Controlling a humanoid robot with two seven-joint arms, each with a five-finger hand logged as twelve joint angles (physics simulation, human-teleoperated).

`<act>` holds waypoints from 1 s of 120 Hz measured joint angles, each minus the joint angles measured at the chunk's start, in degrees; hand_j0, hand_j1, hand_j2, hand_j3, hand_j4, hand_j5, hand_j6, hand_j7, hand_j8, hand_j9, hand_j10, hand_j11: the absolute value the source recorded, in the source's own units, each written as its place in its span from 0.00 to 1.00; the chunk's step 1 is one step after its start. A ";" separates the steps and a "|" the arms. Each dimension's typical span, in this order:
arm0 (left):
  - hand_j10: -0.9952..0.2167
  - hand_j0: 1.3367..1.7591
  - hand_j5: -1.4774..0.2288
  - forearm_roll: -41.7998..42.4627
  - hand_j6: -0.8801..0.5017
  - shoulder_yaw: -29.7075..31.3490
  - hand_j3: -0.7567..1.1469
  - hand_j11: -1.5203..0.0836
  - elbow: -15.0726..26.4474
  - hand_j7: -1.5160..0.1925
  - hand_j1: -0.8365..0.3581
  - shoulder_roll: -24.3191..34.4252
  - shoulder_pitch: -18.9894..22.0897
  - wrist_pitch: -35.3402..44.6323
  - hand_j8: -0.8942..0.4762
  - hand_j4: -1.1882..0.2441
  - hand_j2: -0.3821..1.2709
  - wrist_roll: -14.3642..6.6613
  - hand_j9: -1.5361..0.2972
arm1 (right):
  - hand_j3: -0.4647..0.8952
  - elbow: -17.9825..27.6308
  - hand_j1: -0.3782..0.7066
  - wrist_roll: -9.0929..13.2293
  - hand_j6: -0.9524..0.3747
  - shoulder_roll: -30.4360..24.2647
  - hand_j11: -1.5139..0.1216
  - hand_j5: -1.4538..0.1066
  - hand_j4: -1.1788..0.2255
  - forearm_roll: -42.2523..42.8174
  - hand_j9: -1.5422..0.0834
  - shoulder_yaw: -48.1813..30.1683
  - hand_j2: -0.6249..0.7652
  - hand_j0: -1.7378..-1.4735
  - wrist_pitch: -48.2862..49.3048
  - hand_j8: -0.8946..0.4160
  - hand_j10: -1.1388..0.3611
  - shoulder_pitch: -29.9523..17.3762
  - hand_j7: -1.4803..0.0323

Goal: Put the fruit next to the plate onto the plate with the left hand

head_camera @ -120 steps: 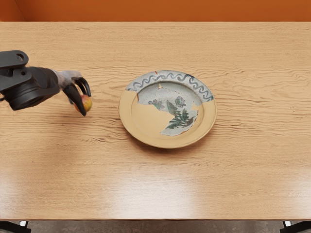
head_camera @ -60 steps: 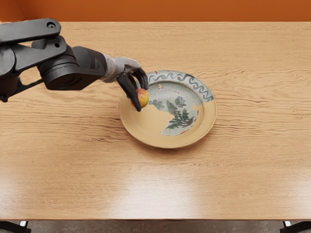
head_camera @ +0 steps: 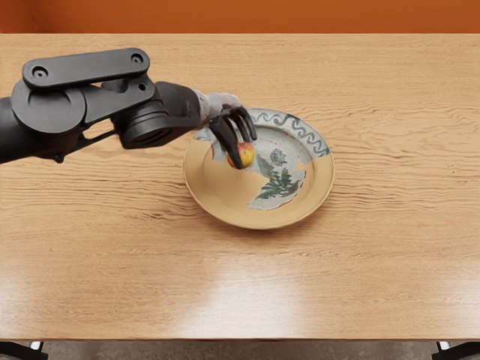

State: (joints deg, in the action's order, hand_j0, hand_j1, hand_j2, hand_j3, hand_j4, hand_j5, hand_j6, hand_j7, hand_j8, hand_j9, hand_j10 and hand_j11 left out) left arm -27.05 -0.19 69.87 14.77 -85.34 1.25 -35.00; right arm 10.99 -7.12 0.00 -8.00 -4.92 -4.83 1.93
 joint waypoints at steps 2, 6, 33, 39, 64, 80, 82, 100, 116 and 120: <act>0.27 0.76 0.33 -0.10 0.30 0.02 0.40 0.40 -0.06 0.37 0.43 0.00 0.00 0.12 0.33 0.37 0.51 0.00 0.36 | 0.34 0.00 0.07 0.00 0.69 0.00 0.90 0.90 0.81 0.00 0.92 0.00 0.44 0.30 0.00 0.66 0.74 0.00 0.95; 0.30 0.76 0.37 -0.27 0.31 0.04 0.40 0.43 -0.17 0.40 0.46 0.00 0.07 0.32 0.33 0.40 0.48 0.00 0.39 | 0.34 0.00 0.07 0.00 0.69 0.00 0.90 0.90 0.81 0.00 0.92 0.00 0.44 0.30 0.00 0.66 0.74 0.00 0.95; 0.49 0.76 0.55 -0.59 0.39 0.02 0.40 0.62 -0.35 0.58 0.62 -0.53 -0.16 0.80 0.40 0.55 0.34 0.00 0.55 | 0.34 0.00 0.07 0.00 0.69 0.00 0.90 0.90 0.81 0.00 0.92 0.00 0.44 0.30 0.00 0.66 0.74 0.00 0.95; 0.51 0.76 0.58 -0.51 0.40 -0.05 0.40 0.64 -0.31 0.60 0.64 -0.33 -0.05 0.81 0.42 0.57 0.32 0.00 0.57 | 0.34 0.00 0.07 0.00 0.69 0.00 0.90 0.90 0.81 0.00 0.92 0.00 0.44 0.30 0.00 0.66 0.74 0.00 0.95; 0.57 0.76 0.64 -0.13 0.43 -6.65 0.40 0.70 0.27 0.66 0.70 5.83 4.27 -3.65 0.45 0.62 0.28 0.00 0.63 | 0.34 0.00 0.07 -0.01 0.69 0.00 0.90 0.90 0.81 0.00 0.92 0.00 0.44 0.30 0.00 0.66 0.74 0.00 0.95; 0.59 0.76 0.65 -0.12 0.44 -17.07 0.40 0.72 1.51 0.67 0.72 12.36 14.00 -12.20 0.45 0.63 0.27 0.00 0.64 | 0.34 0.00 0.07 0.00 0.69 0.00 0.90 0.90 0.81 0.00 0.92 0.00 0.44 0.30 0.00 0.66 0.74 0.35 0.95; 0.59 0.76 0.65 -0.11 0.44 -18.83 0.40 0.72 1.61 0.67 0.72 13.20 15.41 -13.63 0.45 0.63 0.27 0.00 0.64 | 0.34 0.00 0.07 0.00 0.69 0.00 0.90 0.90 0.81 0.00 0.92 0.00 0.44 0.30 0.00 0.66 0.74 0.38 0.95; 0.60 0.76 0.66 0.37 0.44 -34.03 0.40 0.73 2.28 0.68 0.72 20.34 26.18 -26.71 0.46 0.64 0.27 0.00 0.65 | 0.34 0.00 0.07 0.00 0.69 0.00 0.90 0.90 0.81 0.00 0.92 0.00 0.44 0.30 0.00 0.66 0.74 0.53 0.95; 0.60 0.76 0.66 4.04 0.44 -45.41 0.40 0.73 2.43 0.68 0.73 25.13 33.66 -33.59 0.46 0.64 0.27 0.00 0.65 | 0.34 0.00 0.07 0.00 0.69 0.00 0.90 0.90 0.81 0.00 0.92 0.00 0.44 0.30 0.00 0.66 0.74 0.58 0.95; 0.60 0.76 0.66 5.37 0.44 -47.66 0.40 0.73 2.39 0.68 0.73 26.08 35.45 -34.33 0.46 0.64 0.27 0.00 0.65 | 0.34 0.00 0.07 0.00 0.69 0.00 0.90 0.90 0.81 0.00 0.92 0.00 0.44 0.30 0.00 0.66 0.74 0.59 0.95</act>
State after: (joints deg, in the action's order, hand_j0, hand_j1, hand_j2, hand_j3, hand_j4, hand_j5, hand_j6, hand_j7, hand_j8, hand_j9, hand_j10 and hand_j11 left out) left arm -21.69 -47.84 72.26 40.85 -49.89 -33.08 -35.00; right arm 10.99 -7.12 0.00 -7.99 -4.92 -4.83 2.52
